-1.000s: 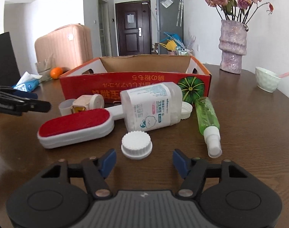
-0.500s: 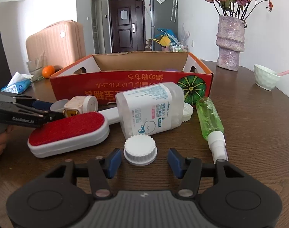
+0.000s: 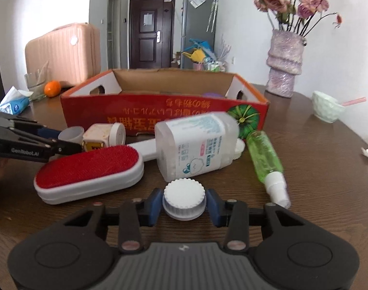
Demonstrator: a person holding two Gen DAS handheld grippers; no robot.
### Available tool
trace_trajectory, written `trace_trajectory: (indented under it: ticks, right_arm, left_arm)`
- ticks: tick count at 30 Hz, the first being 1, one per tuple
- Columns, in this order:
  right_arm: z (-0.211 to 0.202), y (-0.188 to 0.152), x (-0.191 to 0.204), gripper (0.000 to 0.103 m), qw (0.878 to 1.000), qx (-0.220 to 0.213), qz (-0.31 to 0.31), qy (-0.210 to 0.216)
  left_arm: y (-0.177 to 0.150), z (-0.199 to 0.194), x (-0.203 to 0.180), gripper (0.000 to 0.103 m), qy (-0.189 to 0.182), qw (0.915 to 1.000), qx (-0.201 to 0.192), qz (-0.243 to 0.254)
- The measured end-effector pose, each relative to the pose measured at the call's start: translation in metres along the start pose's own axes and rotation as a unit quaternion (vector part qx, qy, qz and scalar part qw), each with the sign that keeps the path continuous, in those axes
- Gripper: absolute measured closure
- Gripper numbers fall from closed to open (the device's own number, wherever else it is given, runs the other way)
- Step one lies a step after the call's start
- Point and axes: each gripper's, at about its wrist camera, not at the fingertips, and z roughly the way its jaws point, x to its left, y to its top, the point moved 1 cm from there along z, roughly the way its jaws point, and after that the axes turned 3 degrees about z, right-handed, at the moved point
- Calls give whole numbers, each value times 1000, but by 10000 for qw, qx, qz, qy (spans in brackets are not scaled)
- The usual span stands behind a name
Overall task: Organize rigid objects
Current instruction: 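Carry the tape roll and white cap into the box and release both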
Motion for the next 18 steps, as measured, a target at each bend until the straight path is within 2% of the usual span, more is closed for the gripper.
trace_trajectory:
  ticks: [2,5,9,14,18]
  right_arm:
    - [-19,4,-4,64,9999,-142,7,-43]
    - [-45,15,-13,64,9993,-347,147,-85]
    - [-62,33,-26,64,9983,-478,318,87]
    - [-62,71,-34,64,9968,-741,272,148]
    - [-45,106,-39,64,9952,-903,205,303]
  left_arm:
    - [7,-12,-2,60,2,9998,-105,146]
    - [22,-41,-7,60,267,9979,-457,363]
    - [50,-74,-9,60,377,9939,-1017,194]
    - [81,-76,-12,59,586,9905,-1244,-90]
    - [109,-61,0,59,702,9884,-1313,-305]
